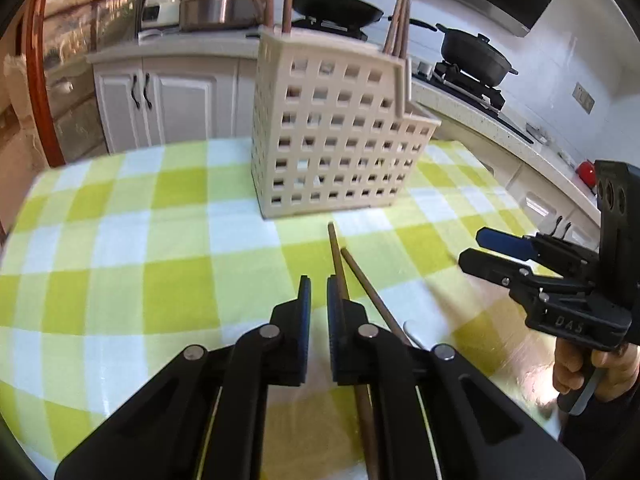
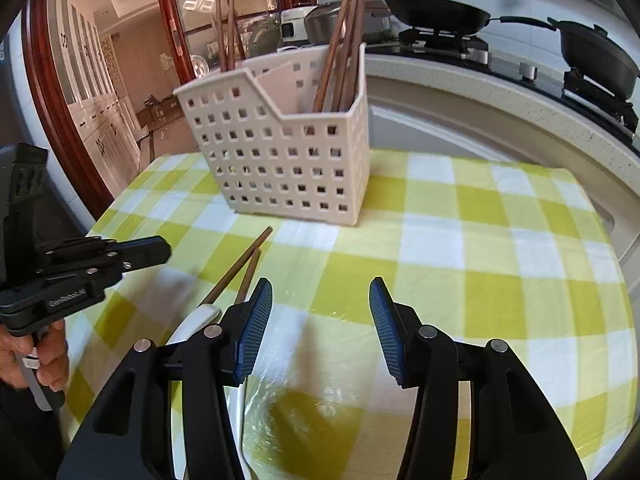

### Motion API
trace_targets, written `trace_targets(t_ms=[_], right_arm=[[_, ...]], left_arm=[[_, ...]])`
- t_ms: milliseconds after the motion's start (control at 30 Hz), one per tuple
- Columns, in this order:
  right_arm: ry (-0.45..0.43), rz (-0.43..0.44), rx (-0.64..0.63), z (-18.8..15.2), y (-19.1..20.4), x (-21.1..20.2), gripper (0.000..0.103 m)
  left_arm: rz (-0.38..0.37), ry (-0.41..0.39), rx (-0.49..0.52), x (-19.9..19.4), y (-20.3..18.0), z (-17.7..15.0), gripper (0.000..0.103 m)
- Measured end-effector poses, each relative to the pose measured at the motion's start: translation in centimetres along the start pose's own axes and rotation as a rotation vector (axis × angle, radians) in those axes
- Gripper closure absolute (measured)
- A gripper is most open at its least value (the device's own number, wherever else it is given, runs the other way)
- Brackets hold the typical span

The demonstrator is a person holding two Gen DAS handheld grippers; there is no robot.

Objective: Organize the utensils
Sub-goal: 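Move both open tools back down to the chopsticks on the cloth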

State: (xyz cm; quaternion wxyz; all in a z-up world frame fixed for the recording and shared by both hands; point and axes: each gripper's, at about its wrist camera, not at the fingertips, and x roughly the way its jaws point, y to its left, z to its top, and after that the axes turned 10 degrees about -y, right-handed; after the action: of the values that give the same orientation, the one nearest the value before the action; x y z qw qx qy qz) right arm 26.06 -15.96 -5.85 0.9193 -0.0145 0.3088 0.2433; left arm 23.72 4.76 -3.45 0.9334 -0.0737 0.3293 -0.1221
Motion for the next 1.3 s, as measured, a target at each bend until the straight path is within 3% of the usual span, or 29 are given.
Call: trace_targets(t_ms=[200,733,1167,1200,1300], right_arm=[[0.029,0.012,-0.049,-0.7,1.4,0.8,0.055],[0.038,-0.029,-0.037,-1.0,0.6,1.2,0.055],[0.045,-0.028,-0.045,-1.0,0.6,1.3,0.055],[0.046,-0.028,-0.045,-1.1,0.7,1.3,0.055],[0.049,-0.019,-0.041,-1.1,0.7,1.4,0.056]], left_arm=[[-0.017,0.036,0.012,1.6,-0.5,-0.8,0.095],[0.041,0.069,0.112,3.9,-3.3,-1.1,0.091],[0.068,0.1,0.149,5.6,-3.9,-1.3,0.091],[0.069,0.1,0.15,5.6,-3.9,-1.3,0.095],[0.062,0.105,0.118,5.3,-3.0,-1.3,0.095]])
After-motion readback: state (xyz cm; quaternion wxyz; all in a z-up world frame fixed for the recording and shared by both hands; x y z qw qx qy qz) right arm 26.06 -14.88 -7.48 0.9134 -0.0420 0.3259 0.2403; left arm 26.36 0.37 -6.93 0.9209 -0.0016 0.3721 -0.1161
